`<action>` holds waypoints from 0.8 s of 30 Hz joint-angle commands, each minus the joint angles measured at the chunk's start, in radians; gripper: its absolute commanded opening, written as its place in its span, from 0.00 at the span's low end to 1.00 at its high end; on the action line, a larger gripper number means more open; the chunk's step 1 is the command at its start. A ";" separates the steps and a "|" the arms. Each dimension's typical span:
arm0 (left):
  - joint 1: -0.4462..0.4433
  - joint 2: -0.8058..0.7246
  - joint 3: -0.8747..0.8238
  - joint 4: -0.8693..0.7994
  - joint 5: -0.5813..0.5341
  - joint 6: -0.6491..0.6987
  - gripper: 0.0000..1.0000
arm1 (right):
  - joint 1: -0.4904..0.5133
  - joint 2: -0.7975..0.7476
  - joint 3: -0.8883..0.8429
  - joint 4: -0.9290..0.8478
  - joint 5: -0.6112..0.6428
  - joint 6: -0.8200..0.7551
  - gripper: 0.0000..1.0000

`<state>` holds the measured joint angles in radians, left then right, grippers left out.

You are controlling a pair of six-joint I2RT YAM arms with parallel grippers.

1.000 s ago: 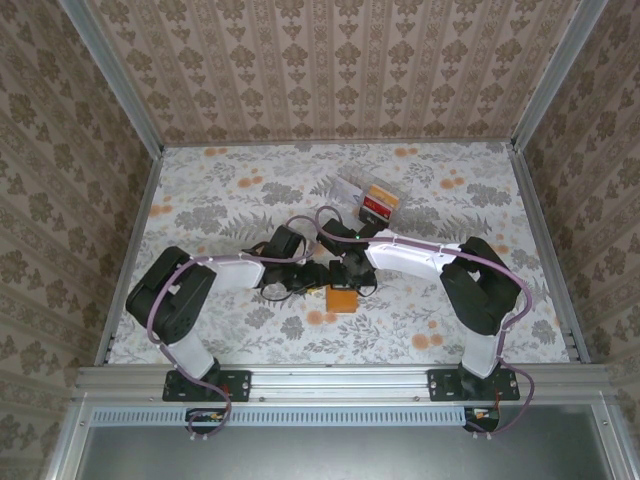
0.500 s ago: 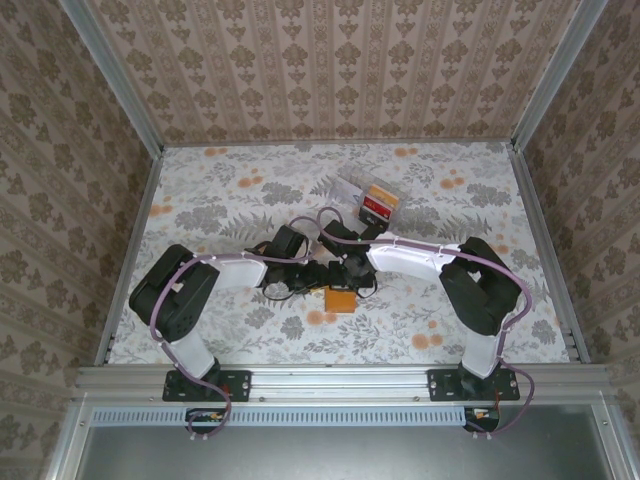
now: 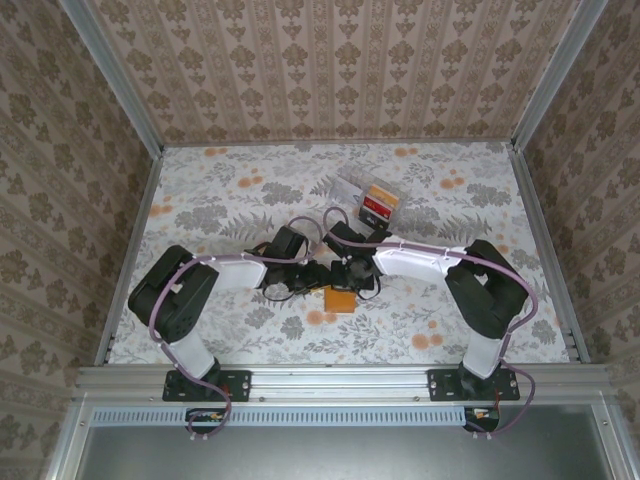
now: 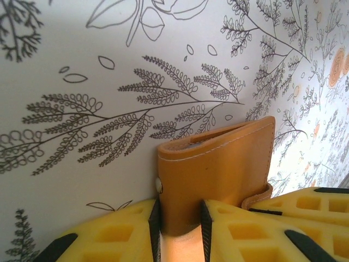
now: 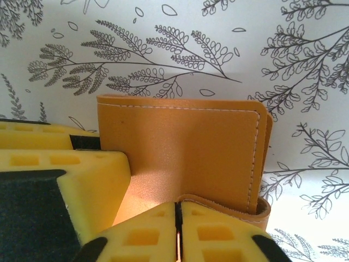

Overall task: Put the credit cards into the card holder
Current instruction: Close the button on the card holder, then reset both arms

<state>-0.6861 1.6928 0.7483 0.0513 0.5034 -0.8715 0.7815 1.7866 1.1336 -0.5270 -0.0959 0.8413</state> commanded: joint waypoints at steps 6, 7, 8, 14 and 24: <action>0.000 -0.091 -0.029 -0.036 -0.079 0.014 0.31 | -0.034 -0.218 -0.121 0.148 -0.002 0.012 0.35; 0.002 -0.101 -0.029 -0.045 -0.088 0.018 0.32 | -0.038 -0.249 -0.133 0.146 0.021 0.010 0.38; 0.004 -0.113 -0.031 -0.051 -0.096 0.021 0.32 | -0.043 -0.288 -0.144 0.135 0.057 0.006 0.41; 0.012 -0.175 -0.030 -0.091 -0.144 0.047 0.34 | -0.075 -0.524 -0.224 0.038 0.330 -0.003 0.56; 0.048 -0.283 -0.017 -0.180 -0.240 0.073 0.36 | -0.212 -0.697 -0.305 -0.047 0.579 -0.084 0.68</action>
<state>-0.6552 1.4433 0.7269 -0.0719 0.3134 -0.8326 0.6071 1.0973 0.8505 -0.5140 0.3721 0.8066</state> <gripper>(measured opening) 0.359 0.665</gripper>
